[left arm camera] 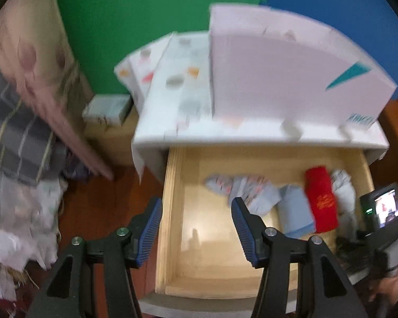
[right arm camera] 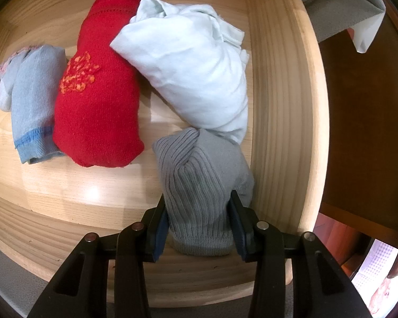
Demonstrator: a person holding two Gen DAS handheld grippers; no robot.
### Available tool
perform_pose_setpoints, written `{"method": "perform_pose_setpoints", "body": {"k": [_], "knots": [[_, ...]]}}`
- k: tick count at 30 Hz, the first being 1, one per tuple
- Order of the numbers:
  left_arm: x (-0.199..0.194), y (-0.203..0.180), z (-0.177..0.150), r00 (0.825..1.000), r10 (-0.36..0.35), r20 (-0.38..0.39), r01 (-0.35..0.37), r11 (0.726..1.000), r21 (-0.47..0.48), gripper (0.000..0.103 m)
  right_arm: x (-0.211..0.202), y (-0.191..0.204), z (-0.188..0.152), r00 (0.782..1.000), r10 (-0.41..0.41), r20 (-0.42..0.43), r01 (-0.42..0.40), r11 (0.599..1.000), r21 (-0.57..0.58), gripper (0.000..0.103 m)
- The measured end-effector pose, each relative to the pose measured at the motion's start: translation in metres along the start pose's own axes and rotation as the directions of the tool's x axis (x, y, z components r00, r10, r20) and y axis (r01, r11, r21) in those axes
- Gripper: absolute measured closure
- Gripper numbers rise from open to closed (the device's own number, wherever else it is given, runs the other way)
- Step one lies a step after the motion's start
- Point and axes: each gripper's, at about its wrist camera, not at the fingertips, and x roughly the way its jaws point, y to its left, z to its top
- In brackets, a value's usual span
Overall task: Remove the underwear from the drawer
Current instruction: 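Hold the grey knit item in the drawer with the right tool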
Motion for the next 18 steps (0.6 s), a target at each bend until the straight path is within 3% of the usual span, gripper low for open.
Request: {"method": "perform_pose_setpoints", "body": {"k": [6,12,18], "knots": [[0.040,0.008,-0.029,0.999,-0.018,-0.048,0.016,0.999,-0.042,0.048,-0.001,0.001,-0.002,1.000,-0.001,0.012,0.001,1.000,-0.011,0.064],[0.061,0.005,-0.045,0.998,-0.001,-0.057,0.001,1.000,0.011,0.048,-0.007,0.006,-0.010,0.999,-0.001,0.037,0.002,1.000,-0.025,0.069],[0.071,0.004,-0.055,0.999,-0.014,-0.049,0.015,0.999,0.031,0.048,-0.030,-0.002,-0.014,0.997,0.062,0.051,-0.061,0.998,-0.014,0.072]]}}
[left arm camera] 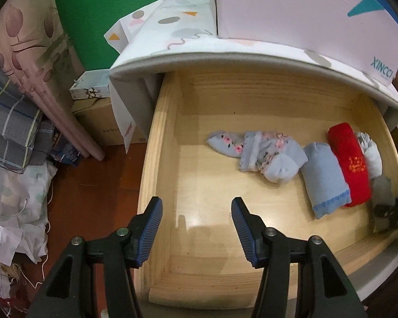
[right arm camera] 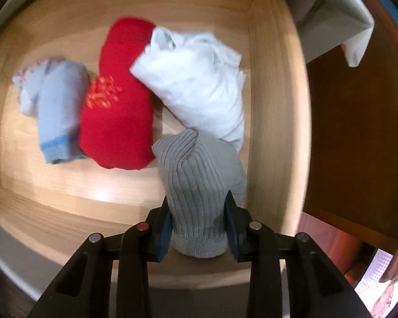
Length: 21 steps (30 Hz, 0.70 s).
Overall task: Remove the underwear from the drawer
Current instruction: 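Hold the grey knit item in the drawer with the right tool, then lift the grey knit item into the white box and open the right tool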
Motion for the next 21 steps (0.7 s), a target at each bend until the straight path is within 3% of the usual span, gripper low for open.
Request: {"method": "perform_pose_setpoints", "body": {"k": [6,13,21], "knots": [[-0.001,-0.003,-0.004,0.999,-0.027,0.026,0.027,1.000,0.005,0.048,-0.040,-0.011,-0.005,0.998,0.037,0.048,-0.037,0.999,0.004,0.072],[-0.001,-0.006,-0.004,0.999,-0.007,0.033,0.007,1.000,0.019,0.048,-0.101,-0.033,-0.015,0.992,0.044,0.122,-0.043,0.999,-0.012,0.072],[0.002,-0.008,-0.006,0.999,0.014,0.030,-0.015,1.000,0.025,0.048,-0.197,-0.042,0.024,0.959,0.086,0.269,-0.082,0.996,-0.024,0.072]]}}
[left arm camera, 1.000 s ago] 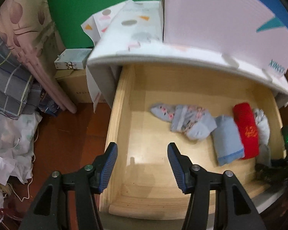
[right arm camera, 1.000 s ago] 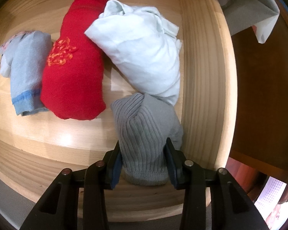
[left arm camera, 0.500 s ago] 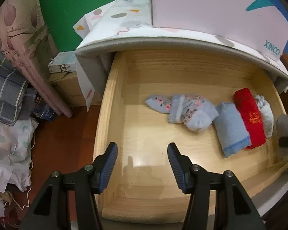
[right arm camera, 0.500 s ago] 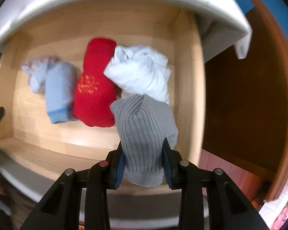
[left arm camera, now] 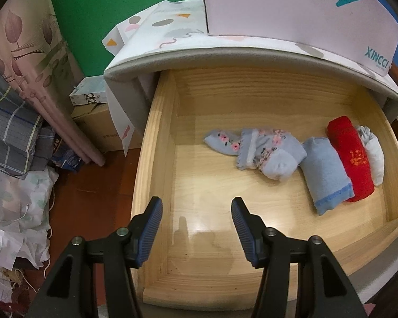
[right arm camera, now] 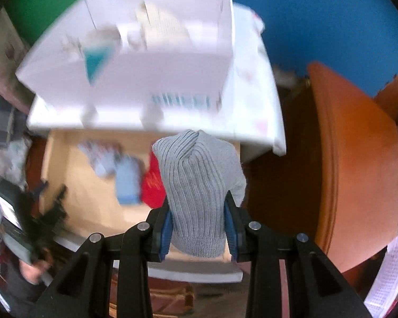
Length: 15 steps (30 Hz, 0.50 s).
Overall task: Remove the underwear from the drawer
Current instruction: 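Lift the grey knit item into the white box and open the right tool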
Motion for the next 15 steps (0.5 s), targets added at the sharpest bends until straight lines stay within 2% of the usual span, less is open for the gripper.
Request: {"method": "perform_pose_setpoints", "body": {"k": [5,7,15], "knots": [[0.003,0.001,0.000,1.000,-0.006,-0.010,0.006,1.000,-0.002,0.048,-0.038,0.008,0.054,0.995,0.045,0.085,-0.046,0.999,0.005,0.072],[0.004,0.002,0.000,1.000,-0.015,-0.012,0.015,1.000,-0.007,0.048,-0.043,0.013,0.073,0.994,0.036,0.102,-0.037,0.999,0.008,0.072],[0.008,0.010,0.001,0.999,-0.048,-0.022,0.047,0.998,-0.031,0.048,-0.034,0.026,0.130,0.995,-0.002,0.101,-0.001,1.000,0.031,0.071]]}}
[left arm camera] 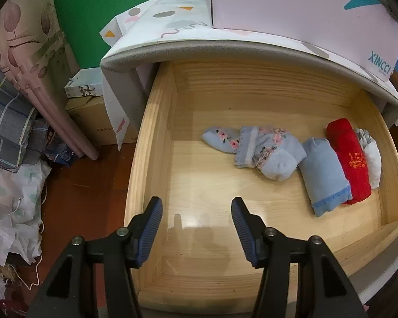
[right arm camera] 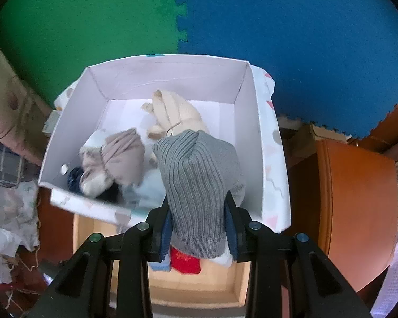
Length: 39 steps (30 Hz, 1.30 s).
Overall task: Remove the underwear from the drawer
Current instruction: 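Lift the grey knit item into the white box and open the right tool, then reach the right tool into the drawer and grasp the pale blue crumpled garment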
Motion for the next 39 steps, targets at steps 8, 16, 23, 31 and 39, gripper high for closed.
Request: {"method": "perform_pose_setpoints", "body": {"k": [8,16,23,31,39], "knots": [[0.001,0.002,0.000,1.000,-0.010,-0.002,0.010,1.000,-0.013,0.048,0.050,0.006,0.025,0.998,-0.013,-0.066,0.013,1.000,-0.002,0.070],[0.003,0.003,0.001,1.000,-0.013,0.005,0.013,1.000,-0.017,0.048,0.079,0.009,0.028,0.995,-0.013,-0.100,0.012,1.000,-0.015,0.054],[0.003,0.004,0.001,1.000,-0.017,0.009,0.017,1.000,-0.024,0.048,0.047,0.006,0.025,0.999,0.021,-0.036,-0.022,1.000,-0.019,0.040],[0.002,-0.001,-0.001,1.000,0.011,0.004,-0.011,1.000,-0.006,0.048,-0.001,-0.013,-0.049,0.997,0.062,-0.041,-0.066,0.992,-0.106,0.036],[0.002,-0.004,-0.002,1.000,0.027,-0.004,-0.027,1.000,0.012,0.048,0.073,-0.034,-0.133,0.977,0.021,-0.214,-0.050,0.990,-0.130,0.036]]}}
